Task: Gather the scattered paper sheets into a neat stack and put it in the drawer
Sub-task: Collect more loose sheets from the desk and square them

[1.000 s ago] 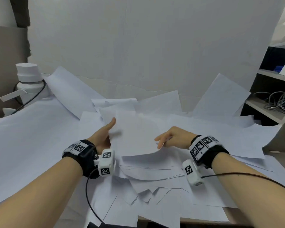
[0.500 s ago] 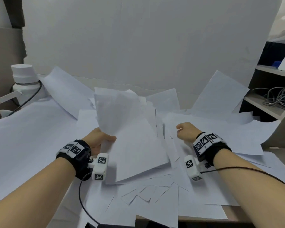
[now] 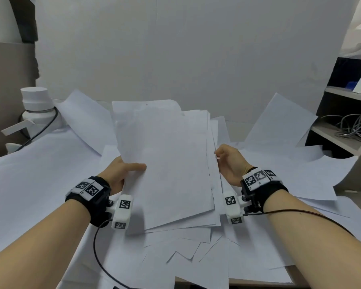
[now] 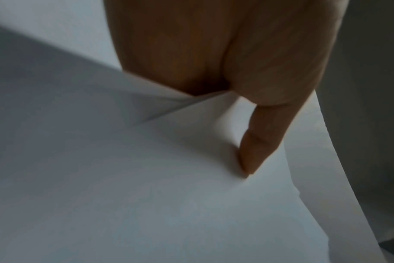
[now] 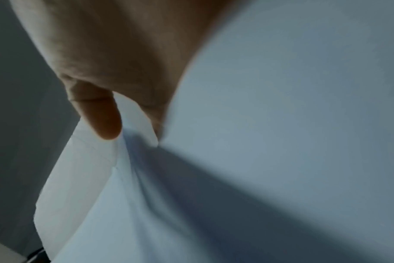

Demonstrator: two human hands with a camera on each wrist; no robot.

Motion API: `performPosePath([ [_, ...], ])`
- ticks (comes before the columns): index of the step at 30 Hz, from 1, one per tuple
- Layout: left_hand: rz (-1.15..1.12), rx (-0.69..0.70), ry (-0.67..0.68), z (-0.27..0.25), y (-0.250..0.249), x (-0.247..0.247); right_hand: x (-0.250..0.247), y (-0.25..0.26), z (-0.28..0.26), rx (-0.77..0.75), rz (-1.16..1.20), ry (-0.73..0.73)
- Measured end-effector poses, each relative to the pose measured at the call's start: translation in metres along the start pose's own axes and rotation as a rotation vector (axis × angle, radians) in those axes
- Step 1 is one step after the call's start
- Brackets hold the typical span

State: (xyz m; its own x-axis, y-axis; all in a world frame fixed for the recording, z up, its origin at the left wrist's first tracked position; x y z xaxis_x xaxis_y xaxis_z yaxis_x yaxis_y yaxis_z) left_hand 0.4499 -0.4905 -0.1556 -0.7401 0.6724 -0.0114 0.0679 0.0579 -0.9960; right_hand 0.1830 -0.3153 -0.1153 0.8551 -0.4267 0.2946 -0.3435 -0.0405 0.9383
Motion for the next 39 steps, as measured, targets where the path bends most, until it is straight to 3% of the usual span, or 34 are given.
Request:
performPosePath([
  [8, -0.069, 0.041, 0.094, 0.0, -0.007, -0.011, 0.018, 0.0, 0.007, -0.045, -0.105, -0.03],
  [14, -0.085, 0.072, -0.048, 0.005, -0.023, 0.003, 0.039, -0.005, 0.011, -0.015, -0.218, 0.003],
  [19, -0.101, 0.047, 0.08, 0.006, -0.03, -0.015, 0.024, 0.006, 0.008, 0.007, -0.1, 0.058],
  [22, -0.032, -0.025, 0.083, 0.011, -0.023, -0.013, 0.028, 0.004, 0.008, 0.026, -0.083, 0.073],
  [24, 0.057, -0.045, 0.009, 0.014, -0.022, -0.004, 0.038, 0.0, 0.013, -0.045, -0.092, -0.009],
  [28, 0.127, 0.061, -0.128, 0.021, -0.038, 0.003, 0.052, 0.009, 0.016, -0.256, -0.195, -0.175],
  [31, -0.012, 0.158, -0.083, 0.018, -0.055, -0.003, 0.054, 0.03, 0.005, -0.341, -0.149, -0.094],
  [35, -0.081, 0.16, 0.124, 0.013, -0.068, -0.009, 0.043, 0.05, -0.003, -0.329, 0.007, 0.045],
  [37, 0.01, 0.138, 0.087, 0.017, -0.069, -0.003, 0.039, 0.042, 0.001, -0.31, -0.074, -0.019],
  [39, 0.14, 0.17, -0.051, 0.022, -0.074, 0.005, 0.04, 0.036, 0.005, -0.359, -0.166, -0.156],
])
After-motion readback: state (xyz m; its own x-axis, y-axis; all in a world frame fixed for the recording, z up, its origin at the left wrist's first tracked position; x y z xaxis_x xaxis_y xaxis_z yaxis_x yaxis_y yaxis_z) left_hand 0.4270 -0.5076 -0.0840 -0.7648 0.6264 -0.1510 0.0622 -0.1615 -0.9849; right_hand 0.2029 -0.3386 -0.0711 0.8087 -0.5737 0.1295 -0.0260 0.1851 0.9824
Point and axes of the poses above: each hand's wrist, its own z-axis towards the middle knuckle, its own x-axis out of the palm, y = z × x, the point moved 1 cm from there along z, towards the middle knuckle, and after that the axes turned 10 degrees about z, right-handed, at the moved point
